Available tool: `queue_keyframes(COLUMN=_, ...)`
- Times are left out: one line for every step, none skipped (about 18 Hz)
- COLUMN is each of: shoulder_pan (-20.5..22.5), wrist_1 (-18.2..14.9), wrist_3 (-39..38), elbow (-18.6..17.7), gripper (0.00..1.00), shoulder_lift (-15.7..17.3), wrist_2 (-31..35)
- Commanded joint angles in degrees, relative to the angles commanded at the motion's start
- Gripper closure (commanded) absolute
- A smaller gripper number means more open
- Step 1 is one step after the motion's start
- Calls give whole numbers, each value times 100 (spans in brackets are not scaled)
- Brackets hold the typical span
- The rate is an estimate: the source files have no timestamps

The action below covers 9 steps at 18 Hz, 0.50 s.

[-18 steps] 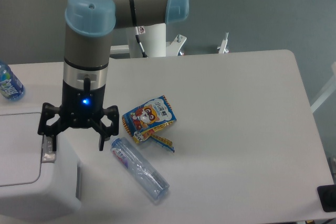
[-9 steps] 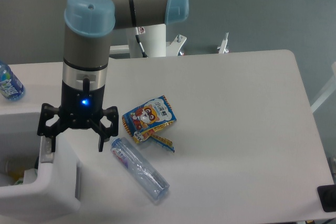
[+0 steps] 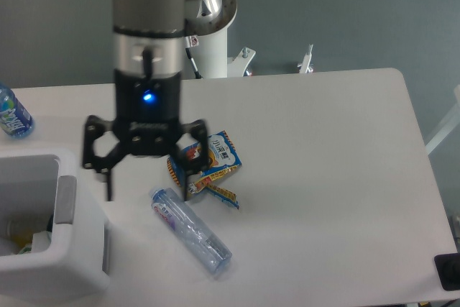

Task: Open the trash can
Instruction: 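Raise the gripper and move it away from the open trash can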

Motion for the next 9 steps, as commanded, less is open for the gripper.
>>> queue_keyframes(shoulder_pan=70, wrist_1=-87, wrist_3=253, elbow=-9, gripper=0, shoulder_lift=9, wrist_2=168)
queue_keyframes(shoulder_pan=167, wrist_1=-245, wrist_3=656, elbow=-26, gripper=0, shoulder_lift=9, wrist_2=265)
queue_keyframes(shoulder_pan=281, wrist_1=-490, wrist_3=1173, elbow=-44, gripper=0, shoulder_lift=52, wrist_2=353)
queue_keyframes(shoulder_pan=369, wrist_1=-719, wrist_3=1762, elbow=-53, gripper=0, shoulder_lift=105, wrist_2=459)
queue_keyframes(shoulder_pan=474, wrist_1=-886, wrist_3=2290, elbow=-79, gripper=0, shoulder_lift=132, wrist_2=547)
queue_keyframes(shoulder_pan=588, wrist_1=-1018, wrist_3=2678, elbow=-149, gripper=0, shoulder_lift=149, wrist_2=591)
queue_keyframes(shoulder_pan=685, wrist_1=-1107, wrist_3=2995, elbow=-245, gripper=0, shoulder_lift=193, wrist_2=609)
queue_keyframes(shoulder_pan=790, wrist_1=-1186, wrist_3=3320, elbow=-368, gripper=0, shoulder_lift=280, wrist_2=609)
queue_keyframes(shoulder_pan=905, wrist_1=-1265, wrist_3=3758, elbow=-491, gripper=0, shoulder_lift=386, wrist_2=618)
